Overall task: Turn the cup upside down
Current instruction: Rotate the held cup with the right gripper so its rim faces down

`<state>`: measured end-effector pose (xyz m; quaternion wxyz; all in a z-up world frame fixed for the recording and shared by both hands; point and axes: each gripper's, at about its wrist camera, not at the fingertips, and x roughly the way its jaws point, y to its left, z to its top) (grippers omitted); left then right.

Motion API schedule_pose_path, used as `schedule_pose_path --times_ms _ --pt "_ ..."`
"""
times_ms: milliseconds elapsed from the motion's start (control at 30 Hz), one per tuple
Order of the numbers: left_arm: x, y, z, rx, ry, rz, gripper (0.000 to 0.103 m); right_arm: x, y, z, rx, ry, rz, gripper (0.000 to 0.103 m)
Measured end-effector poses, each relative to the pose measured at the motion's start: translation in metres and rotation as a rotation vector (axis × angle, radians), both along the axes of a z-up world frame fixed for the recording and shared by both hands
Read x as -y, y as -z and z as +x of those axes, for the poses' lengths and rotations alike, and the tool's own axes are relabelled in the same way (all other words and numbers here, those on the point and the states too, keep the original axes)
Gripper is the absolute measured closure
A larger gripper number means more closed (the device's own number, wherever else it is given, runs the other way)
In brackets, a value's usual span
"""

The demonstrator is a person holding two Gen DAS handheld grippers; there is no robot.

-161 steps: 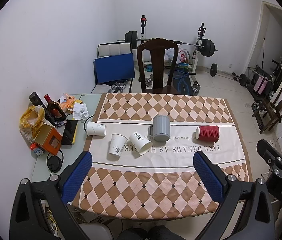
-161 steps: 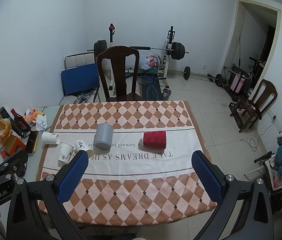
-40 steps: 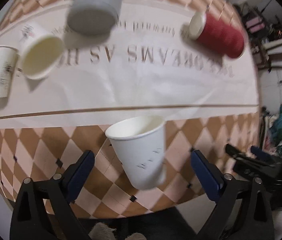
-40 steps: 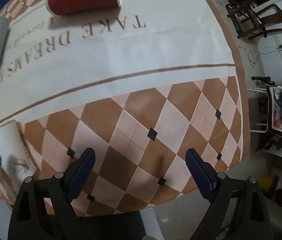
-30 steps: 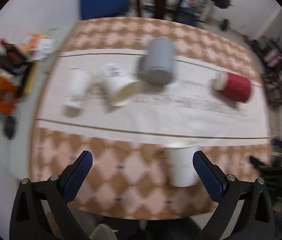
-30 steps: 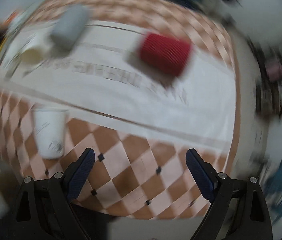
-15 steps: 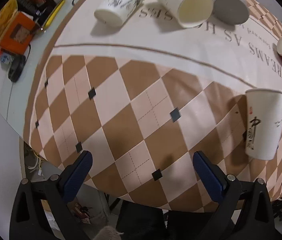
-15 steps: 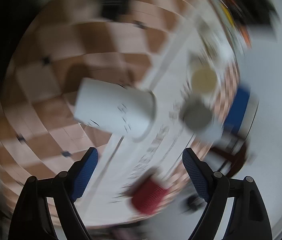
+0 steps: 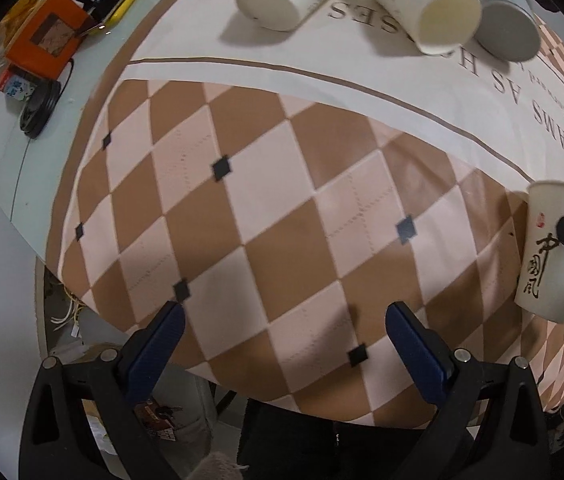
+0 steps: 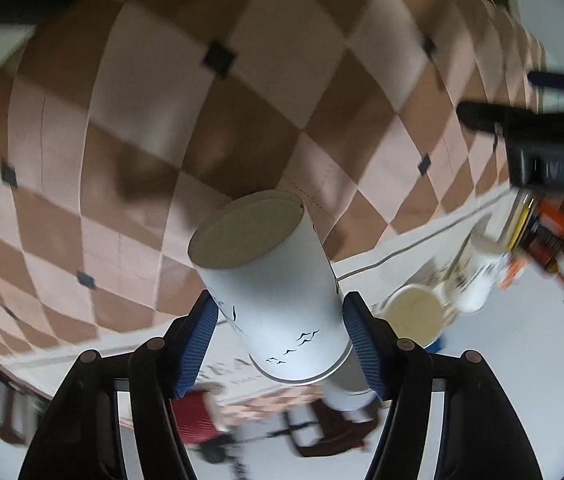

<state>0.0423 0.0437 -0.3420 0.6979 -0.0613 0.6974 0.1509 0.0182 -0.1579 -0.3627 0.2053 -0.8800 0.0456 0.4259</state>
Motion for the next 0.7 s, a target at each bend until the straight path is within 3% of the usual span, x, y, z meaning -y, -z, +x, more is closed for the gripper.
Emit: schedule_pose_path --times_ms 133,367,567,700 --pt "-0.010 -0.007 0.003 0.015 0.003 0.014 0.001 -0.026 -0.009 0.019 -0.047 0.257 0.027 0.038" --pt "-0.014 -0.019 0.016 0.048 0.033 0.041 0.001 -0.062 -0.041 0.096 -0.177 0.926 0.115 0.038" --pt "-0.001 -0.035 0.038 0.073 0.090 0.038 0.001 -0.047 -0.050 0.154 -0.263 1.377 0.144 0.038" --pt "0.006 -0.038 0.048 0.086 0.127 0.030 0.001 -0.015 -0.050 0.166 -0.316 1.630 0.161 0.038"
